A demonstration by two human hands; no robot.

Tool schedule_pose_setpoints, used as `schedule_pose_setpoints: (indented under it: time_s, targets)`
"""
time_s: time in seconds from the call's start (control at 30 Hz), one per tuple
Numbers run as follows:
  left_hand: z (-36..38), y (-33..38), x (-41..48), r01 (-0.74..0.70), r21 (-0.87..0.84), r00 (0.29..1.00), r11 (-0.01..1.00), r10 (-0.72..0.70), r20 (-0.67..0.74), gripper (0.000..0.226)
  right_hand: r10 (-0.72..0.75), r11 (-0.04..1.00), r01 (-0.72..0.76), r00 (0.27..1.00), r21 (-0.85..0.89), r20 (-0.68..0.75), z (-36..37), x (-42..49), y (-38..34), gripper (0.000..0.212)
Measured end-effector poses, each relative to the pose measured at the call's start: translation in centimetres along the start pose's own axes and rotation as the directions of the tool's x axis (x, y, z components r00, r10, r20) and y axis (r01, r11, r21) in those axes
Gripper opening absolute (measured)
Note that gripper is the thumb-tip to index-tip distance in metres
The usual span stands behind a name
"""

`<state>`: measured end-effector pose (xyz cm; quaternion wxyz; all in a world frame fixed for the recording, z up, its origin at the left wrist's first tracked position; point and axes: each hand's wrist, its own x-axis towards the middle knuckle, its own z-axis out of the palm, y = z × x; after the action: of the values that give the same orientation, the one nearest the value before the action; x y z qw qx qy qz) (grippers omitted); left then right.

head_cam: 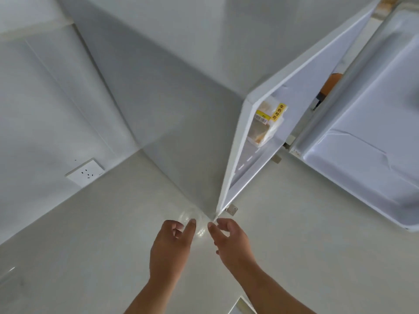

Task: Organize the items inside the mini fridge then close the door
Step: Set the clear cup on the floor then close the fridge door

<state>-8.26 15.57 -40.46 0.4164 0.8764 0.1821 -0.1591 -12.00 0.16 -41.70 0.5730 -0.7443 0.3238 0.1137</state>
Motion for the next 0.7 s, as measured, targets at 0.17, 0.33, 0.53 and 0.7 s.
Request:
schedule_pose_setpoints:
  time_s: [0.17, 0.33, 0.53, 0.7]
  targets:
    - [1.6, 5.1, -4.5, -0.286, 0.180, 0.955, 0.941, 0.264, 0.135, 0.045, -0.125, 0.988, 0.108, 0.980, -0.113, -0.155, -7.6, -1.1, -1.2, 0.048]
    - [2.0, 11.6, -8.9, -0.574, 0.199, 0.818, 0.794, 0.547, 0.177, 0.044, -0.296, 0.946, 0.249, 0.925, -0.207, -0.240, -14.7, -3.2, -3.7, 0.047]
    - [-0.4, 19.9, -12.7, -0.892, 0.240, 0.421, 0.383, 0.898, 0.128, 0.047, -0.535, 0.831, 0.425, 0.787, -0.359, -0.306, -22.1, -7.1, -8.9, 0.032]
    - [-5.0, 27.6, -14.1, -0.922, 0.343, 0.173, 0.181, 0.983, -0.056, 0.060, -0.743, 0.643, 0.498, 0.590, -0.581, -0.316, -28.8, -9.5, -14.9, 0.042]
